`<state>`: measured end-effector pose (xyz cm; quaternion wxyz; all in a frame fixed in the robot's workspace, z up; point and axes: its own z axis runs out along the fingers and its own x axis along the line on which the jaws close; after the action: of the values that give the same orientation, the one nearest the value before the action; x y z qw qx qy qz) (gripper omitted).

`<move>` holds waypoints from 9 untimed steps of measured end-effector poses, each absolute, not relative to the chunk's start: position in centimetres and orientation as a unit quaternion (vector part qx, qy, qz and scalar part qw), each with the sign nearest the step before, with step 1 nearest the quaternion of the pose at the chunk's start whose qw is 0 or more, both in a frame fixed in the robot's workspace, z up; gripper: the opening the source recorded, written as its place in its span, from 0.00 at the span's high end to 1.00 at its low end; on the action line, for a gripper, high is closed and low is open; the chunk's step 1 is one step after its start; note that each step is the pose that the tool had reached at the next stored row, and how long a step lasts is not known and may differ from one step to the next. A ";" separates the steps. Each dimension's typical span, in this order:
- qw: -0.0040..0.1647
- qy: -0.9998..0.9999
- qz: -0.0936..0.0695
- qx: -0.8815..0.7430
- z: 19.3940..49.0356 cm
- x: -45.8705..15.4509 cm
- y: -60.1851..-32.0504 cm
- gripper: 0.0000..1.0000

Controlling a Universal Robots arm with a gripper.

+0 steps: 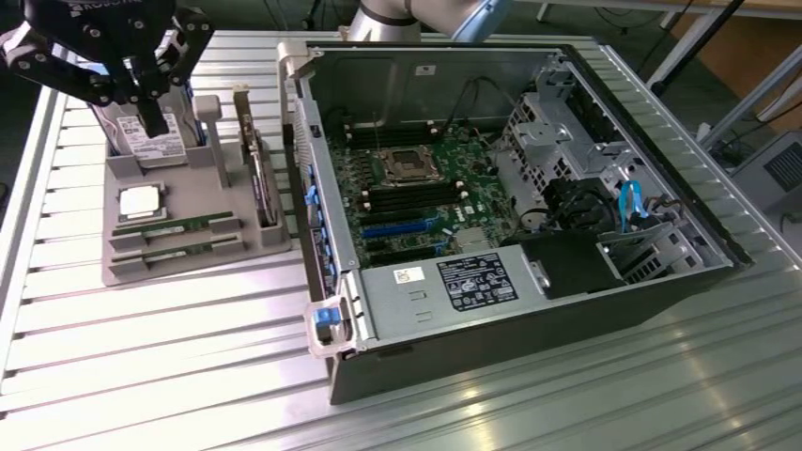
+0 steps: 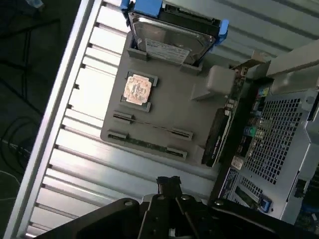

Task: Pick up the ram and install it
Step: 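Pick up the ram and move it above insertion slot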

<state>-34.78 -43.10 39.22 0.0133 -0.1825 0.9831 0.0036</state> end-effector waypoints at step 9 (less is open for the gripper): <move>0.012 0.906 0.007 -0.424 39.1 -34.8 -43.1 0.90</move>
<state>-34.78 -43.10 39.08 0.0120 -0.4236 0.9057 0.0068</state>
